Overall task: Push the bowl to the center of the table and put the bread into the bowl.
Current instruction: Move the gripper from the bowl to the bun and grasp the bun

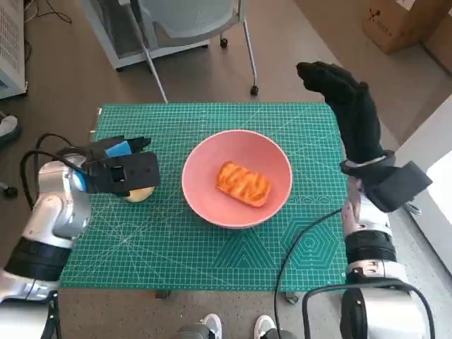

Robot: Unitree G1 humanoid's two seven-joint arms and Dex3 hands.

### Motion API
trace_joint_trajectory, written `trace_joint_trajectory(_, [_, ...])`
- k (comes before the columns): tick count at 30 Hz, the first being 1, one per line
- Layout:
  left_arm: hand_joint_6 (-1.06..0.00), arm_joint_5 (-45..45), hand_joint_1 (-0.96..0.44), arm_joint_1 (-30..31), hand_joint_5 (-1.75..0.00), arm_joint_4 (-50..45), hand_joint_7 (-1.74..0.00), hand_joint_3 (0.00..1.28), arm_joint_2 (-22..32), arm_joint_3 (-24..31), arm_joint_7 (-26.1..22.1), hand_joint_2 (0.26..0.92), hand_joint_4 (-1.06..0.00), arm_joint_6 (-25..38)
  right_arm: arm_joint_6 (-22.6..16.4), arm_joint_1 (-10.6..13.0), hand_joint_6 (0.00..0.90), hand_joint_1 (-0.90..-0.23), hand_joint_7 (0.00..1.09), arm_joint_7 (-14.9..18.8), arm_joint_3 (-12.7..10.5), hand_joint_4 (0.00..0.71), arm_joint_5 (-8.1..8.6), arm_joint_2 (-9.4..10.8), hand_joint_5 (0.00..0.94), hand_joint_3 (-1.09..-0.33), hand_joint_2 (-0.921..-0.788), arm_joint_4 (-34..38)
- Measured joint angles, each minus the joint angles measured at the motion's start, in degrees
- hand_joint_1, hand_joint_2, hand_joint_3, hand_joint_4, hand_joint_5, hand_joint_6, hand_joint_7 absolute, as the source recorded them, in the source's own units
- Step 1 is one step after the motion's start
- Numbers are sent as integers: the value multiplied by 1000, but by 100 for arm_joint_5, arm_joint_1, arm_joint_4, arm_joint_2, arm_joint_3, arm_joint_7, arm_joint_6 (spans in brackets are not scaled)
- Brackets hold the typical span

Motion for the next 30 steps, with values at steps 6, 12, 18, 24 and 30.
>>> trace_joint_trajectory(6, [-182, 55, 49, -138, -8, 566, -3, 5, -170, -180, 110, 740, -19, -16, 28, 44, 349, -596, 3, 55, -4, 159, 99, -1, 2, -625, -921, -70])
trace_joint_trajectory(12, [-198, 83, 29, -189, -15, 896, -9, 6, -321, -350, 157, 743, -50, 9, 99, 49, 348, -601, 2, 93, -4, 160, 111, 2, 1, -619, -921, -99])
trace_joint_trajectory(18, [-237, 206, 31, -215, -19, 1116, -19, 11, -467, -500, 174, 752, -101, 122, 124, 55, 347, -604, 1, 156, -5, 160, 128, 5, 1, -617, -921, -128])
trace_joint_trajectory(24, [-369, 257, 12, -277, -36, 1430, -49, 24, -596, -581, 496, 781, -249, 67, 176, 66, 346, -611, 1, 188, -12, 159, 156, 9, 1, -603, -921, -135])
trace_joint_trajectory(30, [-667, 270, 298, -287, -996, 1783, -135, 67, -668, -616, 1322, 890, -642, -423, 199, 90, 346, -618, 0, 189, -8, 160, 155, 24, 1, -595, -921, -162])
